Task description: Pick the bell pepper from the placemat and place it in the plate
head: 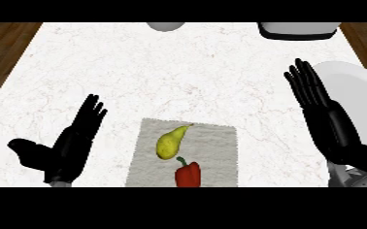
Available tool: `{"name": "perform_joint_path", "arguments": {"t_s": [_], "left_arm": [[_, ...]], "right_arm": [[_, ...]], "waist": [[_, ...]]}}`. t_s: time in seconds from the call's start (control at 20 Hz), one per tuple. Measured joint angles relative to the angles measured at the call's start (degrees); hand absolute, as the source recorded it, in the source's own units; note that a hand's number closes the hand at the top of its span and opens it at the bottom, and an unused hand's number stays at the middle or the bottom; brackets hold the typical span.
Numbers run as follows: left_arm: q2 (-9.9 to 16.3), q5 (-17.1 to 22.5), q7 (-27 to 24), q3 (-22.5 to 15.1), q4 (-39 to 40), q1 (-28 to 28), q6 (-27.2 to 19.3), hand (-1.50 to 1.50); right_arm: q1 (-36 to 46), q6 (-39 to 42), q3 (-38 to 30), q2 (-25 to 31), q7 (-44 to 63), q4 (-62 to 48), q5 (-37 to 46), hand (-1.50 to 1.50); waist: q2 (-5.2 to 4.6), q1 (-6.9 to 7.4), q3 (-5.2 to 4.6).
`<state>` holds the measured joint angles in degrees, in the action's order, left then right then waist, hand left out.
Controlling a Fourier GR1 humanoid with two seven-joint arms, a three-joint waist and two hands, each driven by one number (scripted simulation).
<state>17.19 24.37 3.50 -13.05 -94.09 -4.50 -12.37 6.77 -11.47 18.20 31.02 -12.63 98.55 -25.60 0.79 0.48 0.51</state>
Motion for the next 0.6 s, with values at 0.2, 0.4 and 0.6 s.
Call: {"name": "perform_joint_path", "arguments": {"t_s": [0.2, 0.4, 0.6], "left_arm": [[0.58, -2.99, 2.59, -0.51, 2.01, 0.53, -1.22, 0.00], [0.91, -5.11, 4.92, -1.75, 5.91, 1.14, -2.05, 0.00], [0.15, -5.64, 5.65, -2.87, 7.81, 1.18, -1.63, 0.00]], "right_arm": [[5.02, -1.40, -0.27, -0.83, 5.04, 1.78, 2.57, 1.50], [9.98, -4.66, 0.66, 4.43, 10.05, 0.42, 11.83, 1.50], [7.20, -17.26, 2.95, 0.28, 12.55, 0.97, 21.66, -1.50]], "waist": [[-0.50, -0.08, -0.32], [-0.61, -0.83, -1.00], [-0.63, -1.19, -0.75]]}}
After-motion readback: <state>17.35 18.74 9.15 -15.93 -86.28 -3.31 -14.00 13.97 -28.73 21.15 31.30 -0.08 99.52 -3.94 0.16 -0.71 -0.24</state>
